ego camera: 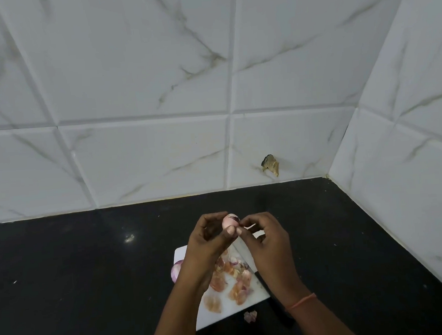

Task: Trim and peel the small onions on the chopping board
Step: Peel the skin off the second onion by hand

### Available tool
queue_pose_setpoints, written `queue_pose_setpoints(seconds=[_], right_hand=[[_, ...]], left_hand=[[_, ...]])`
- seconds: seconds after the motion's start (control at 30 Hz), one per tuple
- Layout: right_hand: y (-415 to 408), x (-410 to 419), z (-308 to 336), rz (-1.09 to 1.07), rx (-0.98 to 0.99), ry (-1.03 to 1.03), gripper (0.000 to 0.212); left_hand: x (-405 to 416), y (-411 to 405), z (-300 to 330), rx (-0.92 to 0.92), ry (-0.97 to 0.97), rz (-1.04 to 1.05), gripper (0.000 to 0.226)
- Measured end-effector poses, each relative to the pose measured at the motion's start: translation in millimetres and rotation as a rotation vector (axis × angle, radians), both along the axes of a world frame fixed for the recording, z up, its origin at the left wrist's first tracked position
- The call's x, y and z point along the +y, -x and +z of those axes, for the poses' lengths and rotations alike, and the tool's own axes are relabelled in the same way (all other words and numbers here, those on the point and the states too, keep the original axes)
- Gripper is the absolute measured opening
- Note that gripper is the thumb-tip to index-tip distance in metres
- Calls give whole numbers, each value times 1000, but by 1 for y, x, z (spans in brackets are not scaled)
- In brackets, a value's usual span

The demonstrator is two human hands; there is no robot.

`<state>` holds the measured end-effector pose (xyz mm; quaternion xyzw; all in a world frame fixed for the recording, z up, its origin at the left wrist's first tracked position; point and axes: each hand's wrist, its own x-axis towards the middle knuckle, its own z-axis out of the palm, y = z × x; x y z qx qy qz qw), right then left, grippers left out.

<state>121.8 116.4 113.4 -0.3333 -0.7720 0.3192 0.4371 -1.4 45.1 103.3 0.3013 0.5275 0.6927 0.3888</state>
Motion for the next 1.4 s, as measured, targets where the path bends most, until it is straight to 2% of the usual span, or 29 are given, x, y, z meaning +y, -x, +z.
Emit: queue_pose_setpoints(seconds=[0.23, 0.5, 0.8, 0.9, 0.97, 1.07, 1.2, 1.27, 1.4], right_hand=[[1, 2, 7, 39, -10, -11, 14], [4, 8, 9, 104, -5, 71, 14], [11, 15, 6, 168, -196, -51, 17], [8, 18, 7, 214, -232, -49, 13], [3, 23, 8, 259, -261, 1, 9], [-5, 31, 10, 320, -319, 86, 11], [-8, 35, 11, 230, -243, 219, 14], [-8, 34, 10, 164, -189, 265, 14], [-3, 23, 7, 172, -24, 231, 19]], left_hand=[[0, -2, 0, 11, -36, 38, 42], [1, -1, 0, 47, -77, 53, 48], [7, -3, -8, -13, -16, 144, 57], [6, -5, -9, -52, -17, 129, 50], [6, -7, -7, -136, -38, 105, 45], [6, -7, -1, -455, -80, 101, 49], [7, -5, 6, -793, -101, 70, 54], [6, -4, 8, -835, -102, 39, 54], [5, -3, 8, -728, -91, 13, 49]])
